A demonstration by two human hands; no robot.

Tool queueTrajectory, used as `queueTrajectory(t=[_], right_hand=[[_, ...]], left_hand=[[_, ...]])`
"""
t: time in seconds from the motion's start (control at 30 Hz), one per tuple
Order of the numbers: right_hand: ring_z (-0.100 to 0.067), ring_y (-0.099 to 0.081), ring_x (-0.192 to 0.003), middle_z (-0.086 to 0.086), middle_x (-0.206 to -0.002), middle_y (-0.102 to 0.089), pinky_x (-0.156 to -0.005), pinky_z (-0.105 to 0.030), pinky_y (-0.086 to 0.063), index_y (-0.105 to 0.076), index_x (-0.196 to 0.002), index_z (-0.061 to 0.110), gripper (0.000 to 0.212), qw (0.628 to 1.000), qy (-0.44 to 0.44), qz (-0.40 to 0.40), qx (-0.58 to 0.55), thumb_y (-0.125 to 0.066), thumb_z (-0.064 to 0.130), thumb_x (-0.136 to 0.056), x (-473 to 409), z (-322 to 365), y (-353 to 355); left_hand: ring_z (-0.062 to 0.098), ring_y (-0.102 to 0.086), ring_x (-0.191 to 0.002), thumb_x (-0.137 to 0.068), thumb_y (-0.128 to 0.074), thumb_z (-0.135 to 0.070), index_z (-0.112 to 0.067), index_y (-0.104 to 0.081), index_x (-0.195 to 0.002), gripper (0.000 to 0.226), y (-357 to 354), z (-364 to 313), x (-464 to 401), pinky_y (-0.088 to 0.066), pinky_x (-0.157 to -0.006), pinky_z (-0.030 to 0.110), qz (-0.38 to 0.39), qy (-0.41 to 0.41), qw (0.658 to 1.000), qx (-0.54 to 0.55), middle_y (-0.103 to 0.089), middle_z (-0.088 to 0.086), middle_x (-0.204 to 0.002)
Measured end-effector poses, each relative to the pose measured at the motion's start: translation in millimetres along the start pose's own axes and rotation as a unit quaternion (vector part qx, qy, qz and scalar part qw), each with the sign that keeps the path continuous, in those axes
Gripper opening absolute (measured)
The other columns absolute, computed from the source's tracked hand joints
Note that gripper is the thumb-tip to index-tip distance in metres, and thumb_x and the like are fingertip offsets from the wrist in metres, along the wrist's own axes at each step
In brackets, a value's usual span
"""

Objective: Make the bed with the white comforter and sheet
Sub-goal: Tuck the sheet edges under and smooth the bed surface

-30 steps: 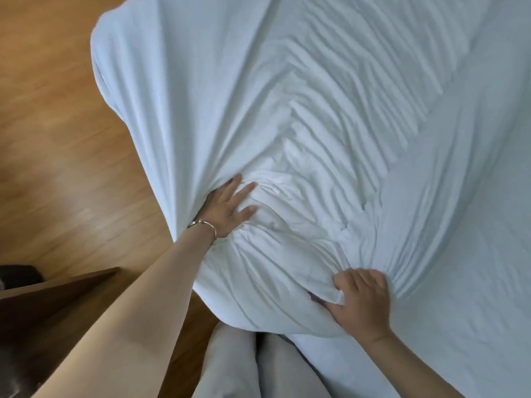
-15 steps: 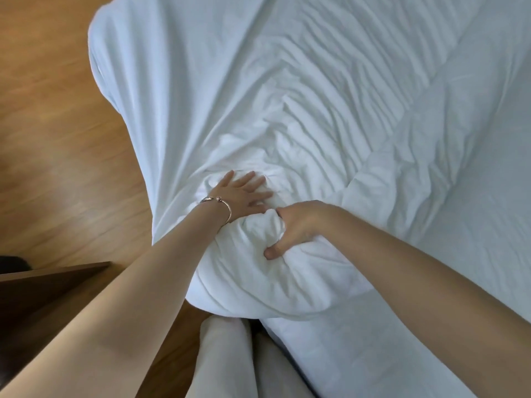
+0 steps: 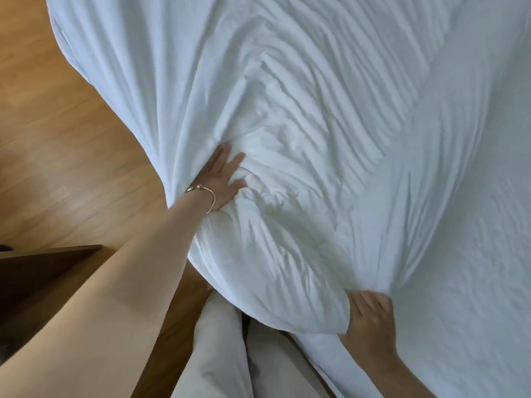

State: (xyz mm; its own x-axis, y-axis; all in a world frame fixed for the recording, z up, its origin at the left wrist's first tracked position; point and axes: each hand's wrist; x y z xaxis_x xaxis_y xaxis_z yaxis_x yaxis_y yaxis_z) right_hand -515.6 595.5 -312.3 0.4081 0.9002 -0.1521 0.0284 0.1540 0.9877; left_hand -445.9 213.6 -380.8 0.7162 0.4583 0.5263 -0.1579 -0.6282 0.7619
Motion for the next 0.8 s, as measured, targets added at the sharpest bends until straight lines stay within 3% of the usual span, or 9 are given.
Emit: queueTrajectory(t=[0.07,0.17,0.23,0.3,0.4,0.5,0.57,0.63,0.8], right_hand=[[-0.026,-0.053,-0.058,0.000,-0.063,-0.052,-0.064,-0.035,-0.031,-0.057,-0.065,0.013,0.012,0.999,0.010,0.032,-0.006,-0.064,0.007,-0.057,-5.7,-3.1,-1.0],[-0.023,-0.051,-0.062,0.002,-0.067,-0.052,-0.065,-0.034,-0.029,-0.050,-0.076,0.016,0.050,0.991,0.055,0.121,-0.029,-0.083,0.030,-0.041,-37.0,7.3,6.9],[-0.019,-0.051,-0.063,0.006,-0.070,-0.052,-0.065,-0.033,-0.031,-0.041,-0.082,0.021,0.071,0.978,0.081,0.190,-0.037,-0.075,0.067,-0.041,-61.6,11.9,20.9],[-0.015,-0.053,-0.068,0.012,-0.075,-0.053,-0.065,-0.031,-0.036,-0.041,-0.084,0.026,0.077,0.956,0.073,0.272,-0.077,-0.061,0.085,-0.040,-93.5,7.5,36.6],[-0.011,-0.049,-0.101,0.013,-0.104,-0.053,-0.090,-0.034,-0.040,-0.050,-0.103,0.031,0.077,0.897,0.017,0.366,-0.246,-0.069,0.078,-0.045,-142.2,-6.5,42.0],[-0.013,-0.042,-0.120,0.014,-0.125,-0.050,-0.105,-0.035,-0.031,-0.046,-0.126,0.036,0.105,0.879,0.081,0.461,-0.091,-0.059,0.094,-0.039,-178.6,-15.4,26.8],[-0.015,-0.050,-0.115,0.014,-0.127,-0.052,-0.102,-0.036,-0.040,-0.043,-0.129,0.035,0.107,0.809,0.042,0.580,-0.085,-0.066,0.091,-0.041,-192.0,-7.9,22.5],[-0.013,-0.054,-0.110,0.016,-0.123,-0.052,-0.097,-0.033,-0.044,-0.043,-0.126,0.030,0.093,0.770,0.039,0.626,-0.118,-0.077,0.076,-0.053,-196.4,1.8,16.5],[-0.012,-0.058,-0.090,0.012,-0.114,-0.056,-0.068,-0.026,-0.047,-0.038,-0.134,0.026,0.100,0.788,0.015,0.604,-0.115,-0.082,0.068,-0.054,-181.7,15.2,2.2]], left_hand=[[0.012,0.013,-0.147,-0.100,-0.040,-0.039,-0.034,-0.009,-0.154,0.063,3.0,-15.8,3.1,0.003,-0.118,0.030,-0.017,0.020,1.000,0.016,0.013,-0.007,-0.161],[0.011,-0.008,-0.148,-0.100,-0.046,-0.028,-0.025,-0.046,-0.141,0.041,6.8,-49.8,18.4,0.002,-0.117,0.028,-0.056,-0.042,0.990,0.119,-0.023,-0.002,-0.158],[0.008,-0.016,-0.146,-0.100,-0.048,-0.030,-0.023,-0.055,-0.133,0.035,-1.0,-71.1,37.6,0.002,-0.116,0.025,-0.032,-0.142,0.978,0.147,-0.035,-0.003,-0.153],[0.004,-0.017,-0.145,-0.099,-0.048,-0.037,-0.027,-0.053,-0.134,0.037,-15.3,-80.8,50.8,0.001,-0.116,0.024,-0.008,-0.190,0.978,0.086,-0.031,-0.006,-0.155],[0.002,-0.008,-0.146,-0.101,-0.040,-0.044,-0.036,-0.038,-0.144,0.044,-28.0,-76.1,55.6,0.003,-0.115,0.024,0.022,-0.156,0.988,0.008,-0.012,-0.014,-0.160],[0.005,-0.003,-0.147,-0.101,-0.034,-0.048,-0.042,-0.031,-0.146,0.045,-31.0,-75.5,61.0,0.004,-0.115,0.027,0.032,-0.129,0.990,-0.051,-0.003,-0.016,-0.160],[0.007,-0.003,-0.147,-0.101,-0.032,-0.049,-0.044,-0.032,-0.145,0.044,-30.6,-76.9,63.8,0.004,-0.115,0.028,0.036,-0.114,0.990,-0.067,-0.002,-0.016,-0.160],[0.007,-0.002,-0.148,-0.101,-0.032,-0.049,-0.046,-0.031,-0.145,0.043,-30.6,-75.8,65.0,0.004,-0.116,0.029,0.043,-0.106,0.990,-0.082,0.001,-0.015,-0.161],[0.008,0.004,-0.148,-0.099,-0.028,-0.055,-0.046,-0.022,-0.148,0.050,-30.4,-78.6,62.4,0.004,-0.119,0.033,0.090,-0.074,0.989,-0.093,0.008,-0.014,-0.160]])
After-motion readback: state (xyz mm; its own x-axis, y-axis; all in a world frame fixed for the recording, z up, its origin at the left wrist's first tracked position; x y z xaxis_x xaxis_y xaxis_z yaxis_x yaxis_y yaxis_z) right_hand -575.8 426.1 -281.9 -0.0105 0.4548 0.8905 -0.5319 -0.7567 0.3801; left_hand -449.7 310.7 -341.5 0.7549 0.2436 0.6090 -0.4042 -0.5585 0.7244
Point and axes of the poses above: each hand's wrist, its own x-axis away from the middle knuckle, its own y-axis out of the back of the hand, z = x × y
